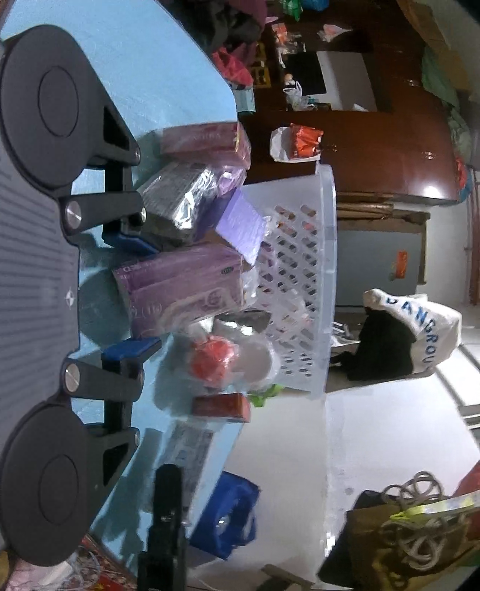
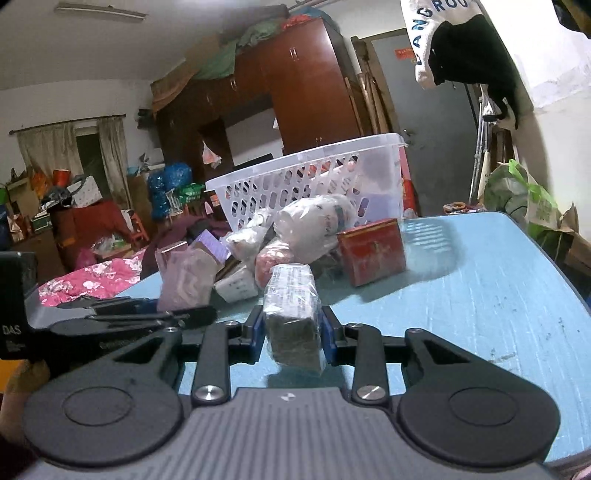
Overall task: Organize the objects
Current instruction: 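Grasp the clear-wrapped block with the right tool while the left grasps the purple box, then lift both items into the white basket and open both tools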
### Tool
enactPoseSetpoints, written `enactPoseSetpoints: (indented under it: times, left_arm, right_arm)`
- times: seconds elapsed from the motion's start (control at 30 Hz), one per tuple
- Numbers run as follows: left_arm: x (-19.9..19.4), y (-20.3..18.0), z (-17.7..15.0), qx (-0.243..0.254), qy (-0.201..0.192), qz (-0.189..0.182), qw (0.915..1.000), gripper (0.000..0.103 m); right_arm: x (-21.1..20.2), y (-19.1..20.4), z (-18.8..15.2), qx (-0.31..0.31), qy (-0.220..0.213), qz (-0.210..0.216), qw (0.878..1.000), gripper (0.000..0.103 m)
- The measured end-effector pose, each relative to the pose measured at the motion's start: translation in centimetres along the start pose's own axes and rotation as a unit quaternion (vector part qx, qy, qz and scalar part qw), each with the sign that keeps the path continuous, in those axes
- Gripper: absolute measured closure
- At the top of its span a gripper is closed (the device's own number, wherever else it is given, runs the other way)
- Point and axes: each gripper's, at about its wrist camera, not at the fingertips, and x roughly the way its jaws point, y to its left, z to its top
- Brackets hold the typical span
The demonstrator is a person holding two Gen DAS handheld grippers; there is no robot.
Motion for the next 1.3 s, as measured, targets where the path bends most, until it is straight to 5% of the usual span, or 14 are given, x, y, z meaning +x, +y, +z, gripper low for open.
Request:
enactPoseSetpoints:
  times: [0.9,1.13,1.3]
  left_arm:
    - [-2.2,1.7,1.6,-0.01,-0.071,-0.039,0.9967,0.052]
    - [-0.1,4.1,10.4,-0.025,-0.097,-0.079,0.9918,0.052]
    - [5.5,5.2,18.1,-0.026,-0.066,-0.07,0.995,0.052]
  right_arm:
    - [-1.2,-0.3,0.8,0.009,-0.041,0.005,0.999,0.069]
    - [1.3,1.3,9.2,-0.059,-0.1,0.011,0.993,0.068]
    - [8.0,1.5,15.6,-0.116,-0.068,-0.021,0.991,0.069]
